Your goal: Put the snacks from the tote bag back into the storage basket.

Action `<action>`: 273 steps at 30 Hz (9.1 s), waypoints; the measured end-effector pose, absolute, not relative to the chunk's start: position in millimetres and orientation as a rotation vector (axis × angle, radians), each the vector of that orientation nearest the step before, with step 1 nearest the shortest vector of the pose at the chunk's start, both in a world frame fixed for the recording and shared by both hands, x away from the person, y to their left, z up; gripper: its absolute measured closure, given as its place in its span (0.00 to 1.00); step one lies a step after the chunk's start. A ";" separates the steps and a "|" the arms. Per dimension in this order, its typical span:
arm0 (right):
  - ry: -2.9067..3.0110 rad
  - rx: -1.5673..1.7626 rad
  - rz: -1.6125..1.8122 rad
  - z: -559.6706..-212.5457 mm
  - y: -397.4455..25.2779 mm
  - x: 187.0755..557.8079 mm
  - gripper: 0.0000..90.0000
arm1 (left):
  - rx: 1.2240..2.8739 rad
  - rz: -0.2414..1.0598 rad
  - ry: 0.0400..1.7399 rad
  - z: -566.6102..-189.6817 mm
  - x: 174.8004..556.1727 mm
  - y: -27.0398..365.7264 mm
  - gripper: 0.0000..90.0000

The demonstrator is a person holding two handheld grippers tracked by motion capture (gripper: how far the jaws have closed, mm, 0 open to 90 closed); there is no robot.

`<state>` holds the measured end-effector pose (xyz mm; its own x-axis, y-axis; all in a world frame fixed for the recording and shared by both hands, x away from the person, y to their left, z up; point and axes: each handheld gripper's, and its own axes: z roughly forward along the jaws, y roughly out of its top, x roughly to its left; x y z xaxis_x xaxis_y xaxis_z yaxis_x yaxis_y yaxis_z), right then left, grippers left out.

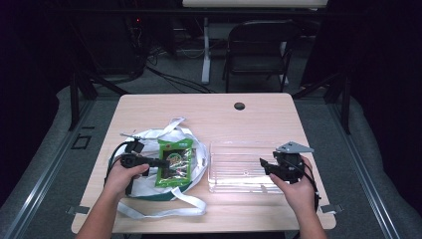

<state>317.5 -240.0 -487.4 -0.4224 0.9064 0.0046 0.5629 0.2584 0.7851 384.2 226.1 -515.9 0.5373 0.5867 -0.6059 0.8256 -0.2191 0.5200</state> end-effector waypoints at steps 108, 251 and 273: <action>2.489 0.664 0.933 -427.3 -176.8 313.4 0.66 | 1.842 0.149 0.733 -444.6 343.7 201.8 0.80; 2.918 -0.079 0.452 -333.8 -55.8 352.0 0.85 | 1.907 0.048 0.478 -449.8 328.5 151.0 0.73; 2.895 -0.079 0.425 -327.8 -57.9 353.3 0.85 | 1.874 0.051 0.539 -450.8 332.7 155.3 0.52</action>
<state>353.3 -57.9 -327.8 -0.9757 -0.0220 -0.2180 -0.0837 0.9569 0.2781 332.7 155.3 -450.8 0.8943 0.3882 -0.2226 0.3399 -0.2657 0.9022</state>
